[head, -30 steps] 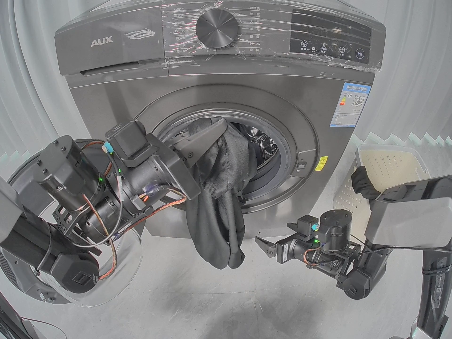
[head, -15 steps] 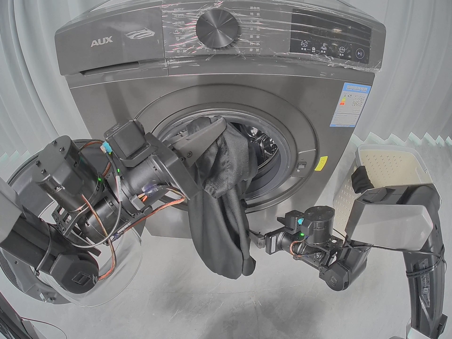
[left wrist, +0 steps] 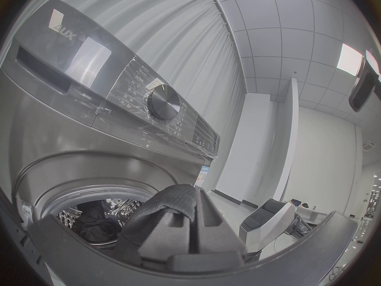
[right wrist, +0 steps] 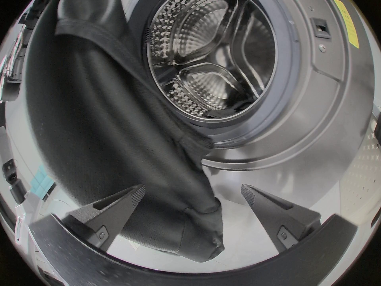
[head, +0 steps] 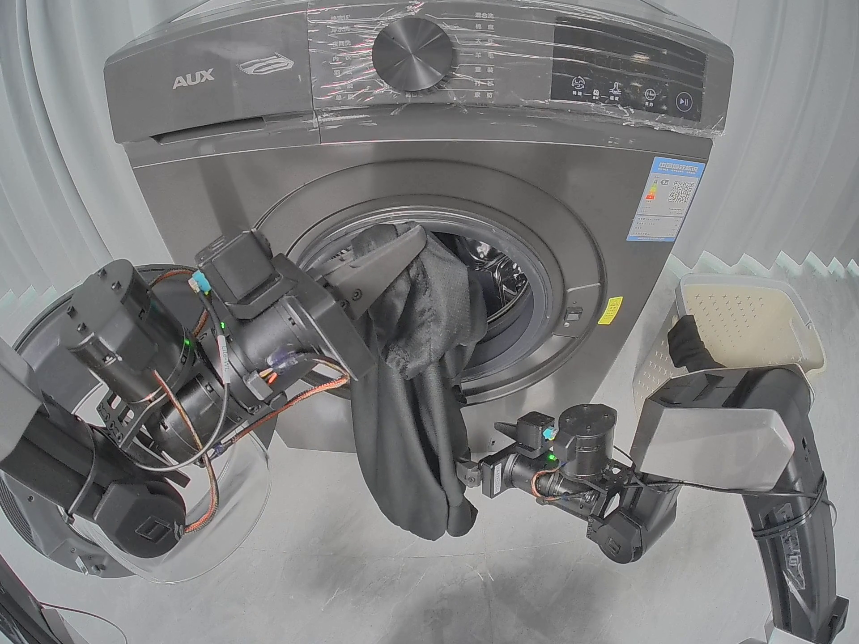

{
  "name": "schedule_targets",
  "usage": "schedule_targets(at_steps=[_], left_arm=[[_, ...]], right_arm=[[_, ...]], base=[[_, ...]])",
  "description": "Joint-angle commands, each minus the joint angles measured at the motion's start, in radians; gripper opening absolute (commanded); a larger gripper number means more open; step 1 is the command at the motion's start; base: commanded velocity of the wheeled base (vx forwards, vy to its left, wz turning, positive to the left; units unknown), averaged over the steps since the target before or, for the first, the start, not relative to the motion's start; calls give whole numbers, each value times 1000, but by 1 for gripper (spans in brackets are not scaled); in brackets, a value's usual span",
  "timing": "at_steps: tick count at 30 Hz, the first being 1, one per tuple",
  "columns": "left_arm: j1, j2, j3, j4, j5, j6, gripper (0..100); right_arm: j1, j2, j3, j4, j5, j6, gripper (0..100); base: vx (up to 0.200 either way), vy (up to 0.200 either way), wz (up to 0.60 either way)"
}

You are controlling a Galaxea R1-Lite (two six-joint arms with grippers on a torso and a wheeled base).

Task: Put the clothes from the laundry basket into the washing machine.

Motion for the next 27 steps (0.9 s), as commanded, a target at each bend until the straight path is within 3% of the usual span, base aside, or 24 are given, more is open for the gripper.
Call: schedule_targets(at_steps=[1, 4, 14, 27], left_arm=[[7, 1, 1, 0, 0, -2, 0], [10, 1, 3, -2, 0, -4, 0], [8, -12, 8, 0, 0, -4, 0], [10, -23, 21, -2, 0, -5, 0]], right_arm=[[22, 8, 13, -30, 35, 1, 100], [33, 28, 8, -54, 58, 1, 100], [17, 79, -40, -47, 65, 1, 100], [-21, 122, -161, -39, 134, 5, 100]], base=[[0, 0, 0], [0, 0, 0], [0, 0, 0], [0, 0, 0]])
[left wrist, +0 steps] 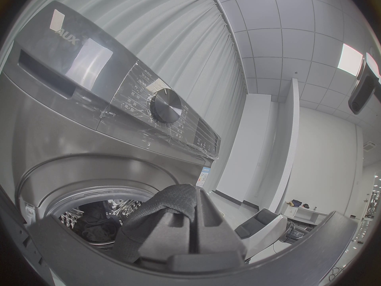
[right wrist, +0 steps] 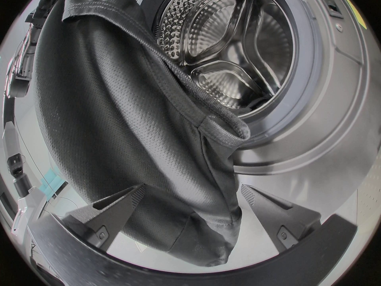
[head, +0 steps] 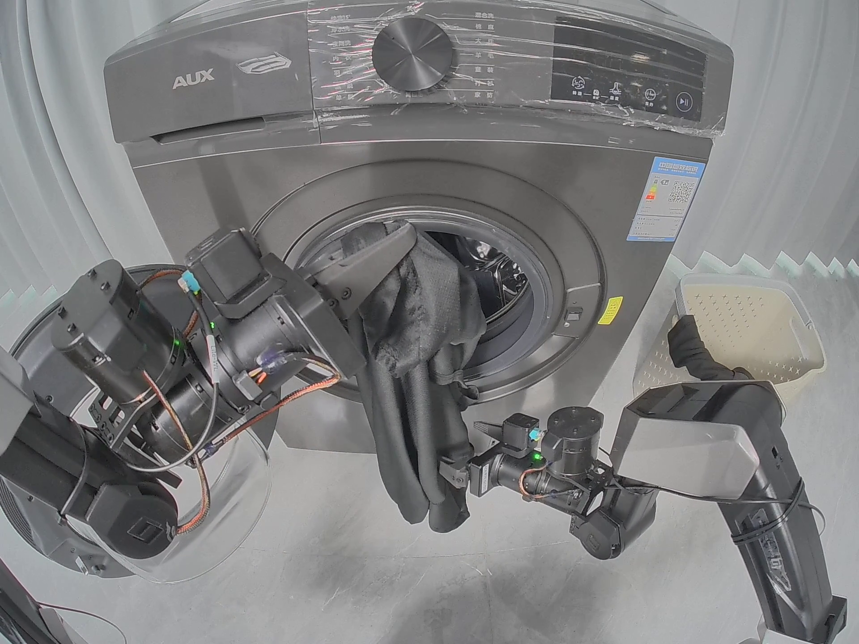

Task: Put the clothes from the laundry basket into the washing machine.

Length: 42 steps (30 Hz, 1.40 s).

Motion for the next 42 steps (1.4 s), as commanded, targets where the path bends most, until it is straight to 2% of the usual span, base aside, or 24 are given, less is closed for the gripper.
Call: schedule_targets(at_steps=[1, 4, 15, 23, 39, 42], left_arm=[[0, -7, 6, -1, -2, -1, 0], [0, -7, 9, -1, 0, -8, 0], [1, -13, 17, -2, 0, -8, 0], [1, -13, 17, -2, -2, -8, 0], [1, -13, 26, -2, 0, -10, 0], [12, -13, 26, -2, -2, -10, 0]], right_arm=[[-7, 22, -43, -1, 12, 2, 100], [-1, 28, -35, -13, 12, 2, 100], [-17, 14, 14, -15, 13, -1, 100], [-49, 29, -52, 25, 13, -3, 100], [8, 31, -50, 18, 18, 6, 100], [14, 28, -23, -13, 52, 8, 100]], base=[[0, 0, 0], [0, 0, 0], [0, 0, 0], [0, 0, 0], [0, 0, 0], [0, 0, 0]])
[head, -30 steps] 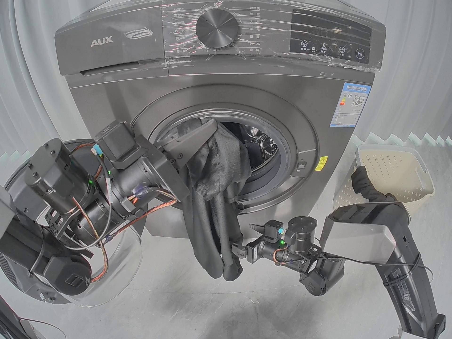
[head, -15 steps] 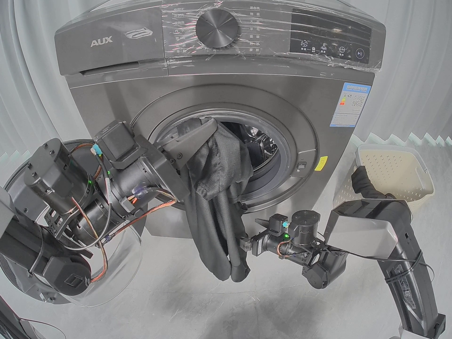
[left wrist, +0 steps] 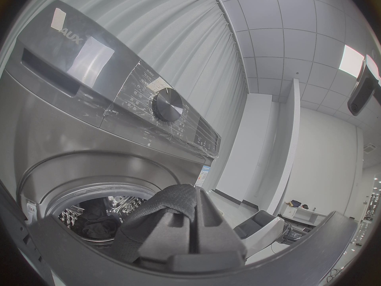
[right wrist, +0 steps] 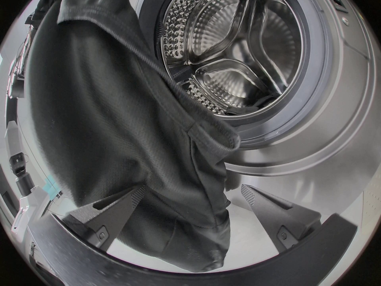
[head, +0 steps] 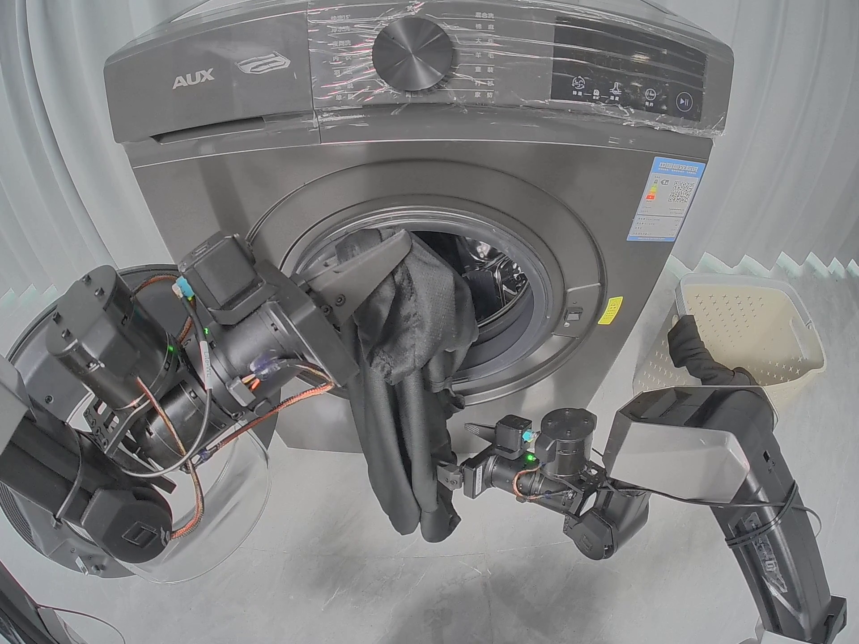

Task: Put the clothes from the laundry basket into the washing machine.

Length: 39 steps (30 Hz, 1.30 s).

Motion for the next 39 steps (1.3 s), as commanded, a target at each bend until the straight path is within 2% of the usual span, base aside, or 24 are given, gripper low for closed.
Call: schedule_targets(at_steps=[1, 5, 9, 17, 22, 23, 31, 34, 39], left_arm=[[13, 0, 1, -1, -1, -1, 0], [13, 1, 1, -1, -4, -1, 0], [13, 1, -2, -1, -7, -1, 0], [13, 1, 1, -1, -7, -1, 0], [13, 1, 2, -1, -7, -1, 0], [13, 1, 2, -1, -7, 1, 0], [17, 3, 7, -1, -5, 1, 0], [24, 3, 10, -1, -4, 1, 0], [78, 3, 41, -1, -5, 2, 0]], right_arm=[[11, -3, 30, -28, 27, 1, 100], [11, -1, 47, -56, 37, 3, 100], [14, 0, 42, -82, 93, 7, 100], [51, 0, -4, -83, 90, 46, 100], [60, 0, -26, -86, 85, 47, 100], [61, 0, -24, -85, 83, 46, 0], [46, -17, 4, -86, 80, 30, 0], [34, -47, 54, -86, 67, 12, 0], [-34, -207, 218, -86, 54, -26, 0]], base=[[0, 0, 0], [0, 0, 0], [0, 0, 0], [0, 0, 0], [0, 0, 0], [0, 0, 0], [0, 0, 0], [0, 0, 0], [0, 0, 0]])
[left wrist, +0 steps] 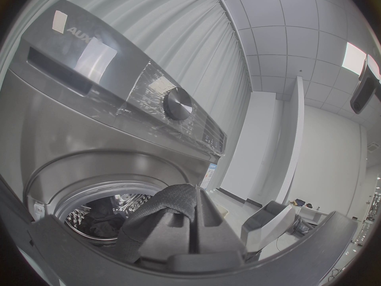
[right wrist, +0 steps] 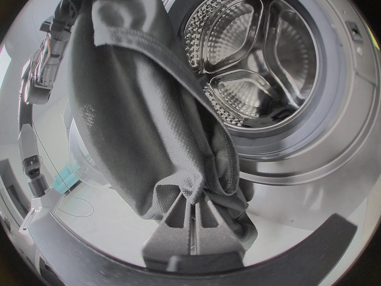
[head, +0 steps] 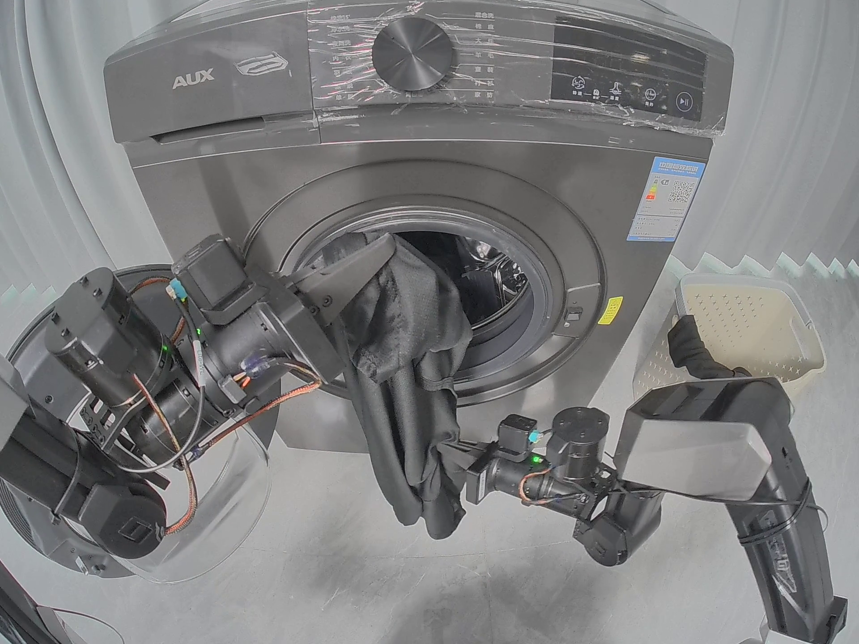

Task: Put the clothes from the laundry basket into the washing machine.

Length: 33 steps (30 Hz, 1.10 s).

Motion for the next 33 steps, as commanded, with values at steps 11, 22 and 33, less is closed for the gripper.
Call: schedule_targets(at_steps=[11, 22, 33], left_arm=[[98, -45, 122, -2, 0, -3, 0], [118, -163, 162, -2, -18, -34, 0], [121, -192, 251, -2, -34, -29, 0]], right_arm=[[-145, -418, 451, 0, -22, -57, 0], [-251, -623, 557, 0, -85, -48, 0], [-245, -773, 580, 0, -133, -6, 0]], base=[[0, 0, 0], [0, 0, 0], [0, 0, 0]])
